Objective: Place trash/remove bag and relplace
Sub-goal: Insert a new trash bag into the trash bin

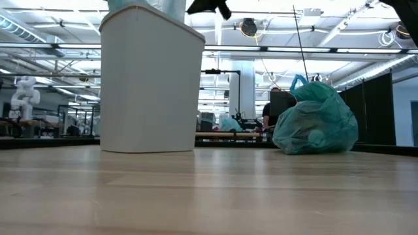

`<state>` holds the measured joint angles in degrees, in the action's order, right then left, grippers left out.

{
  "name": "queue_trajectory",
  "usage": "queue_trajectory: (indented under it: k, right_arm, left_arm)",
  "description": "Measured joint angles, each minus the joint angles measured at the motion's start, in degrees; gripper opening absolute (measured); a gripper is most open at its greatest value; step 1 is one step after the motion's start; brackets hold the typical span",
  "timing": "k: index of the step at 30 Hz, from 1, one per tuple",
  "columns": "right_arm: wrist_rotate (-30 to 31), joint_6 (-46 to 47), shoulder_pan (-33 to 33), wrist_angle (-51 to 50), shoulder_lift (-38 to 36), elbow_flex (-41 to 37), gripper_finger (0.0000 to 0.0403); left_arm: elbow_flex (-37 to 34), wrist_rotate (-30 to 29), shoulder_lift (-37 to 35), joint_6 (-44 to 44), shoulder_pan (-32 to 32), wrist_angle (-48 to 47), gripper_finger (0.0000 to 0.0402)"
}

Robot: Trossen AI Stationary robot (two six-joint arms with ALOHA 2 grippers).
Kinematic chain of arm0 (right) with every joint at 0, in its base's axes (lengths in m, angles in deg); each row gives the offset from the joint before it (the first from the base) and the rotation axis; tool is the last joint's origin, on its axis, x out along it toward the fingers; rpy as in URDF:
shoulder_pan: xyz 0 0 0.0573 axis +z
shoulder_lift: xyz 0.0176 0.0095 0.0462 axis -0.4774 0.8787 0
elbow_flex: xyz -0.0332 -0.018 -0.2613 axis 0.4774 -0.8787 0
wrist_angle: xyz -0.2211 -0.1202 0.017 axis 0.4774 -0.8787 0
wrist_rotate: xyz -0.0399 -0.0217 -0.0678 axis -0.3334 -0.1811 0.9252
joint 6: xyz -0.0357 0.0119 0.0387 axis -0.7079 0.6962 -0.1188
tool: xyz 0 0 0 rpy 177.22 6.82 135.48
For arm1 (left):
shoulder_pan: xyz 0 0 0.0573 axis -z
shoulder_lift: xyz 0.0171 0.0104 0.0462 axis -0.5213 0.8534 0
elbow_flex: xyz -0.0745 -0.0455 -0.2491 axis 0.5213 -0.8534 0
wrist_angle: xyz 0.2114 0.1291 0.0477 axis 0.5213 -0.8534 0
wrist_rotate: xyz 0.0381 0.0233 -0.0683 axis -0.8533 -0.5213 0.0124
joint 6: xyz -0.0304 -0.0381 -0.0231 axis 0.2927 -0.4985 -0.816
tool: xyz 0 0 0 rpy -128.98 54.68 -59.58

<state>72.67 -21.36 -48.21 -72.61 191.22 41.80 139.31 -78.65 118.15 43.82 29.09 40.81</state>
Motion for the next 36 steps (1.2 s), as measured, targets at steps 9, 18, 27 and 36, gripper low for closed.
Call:
queue_trajectory:
  k: [9,18,27,36]
  right_arm:
    - [-6.38,-13.33,0.13,-5.83,-2.38,0.0,0.0]
    - [-23.45,-19.18,2.78,-11.97,-4.27,0.02,0.0072]
    - [-26.52,-18.88,3.24,-7.56,-4.79,0.02,0.0209]
    - [-31.14,-19.39,4.22,-6.78,-3.52,0.02,0.0207]
  left_arm:
    - [3.89,0.02,-0.76,2.47,0.02,-0.6,0.0001]
    - [3.9,15.72,-0.8,2.91,0.07,-1.39,0.0023]
    - [3.9,28.45,-5.02,2.82,0.07,-0.65,0.0118]
    - [4.01,41.7,-8.31,2.74,0.09,1.08,0.015]
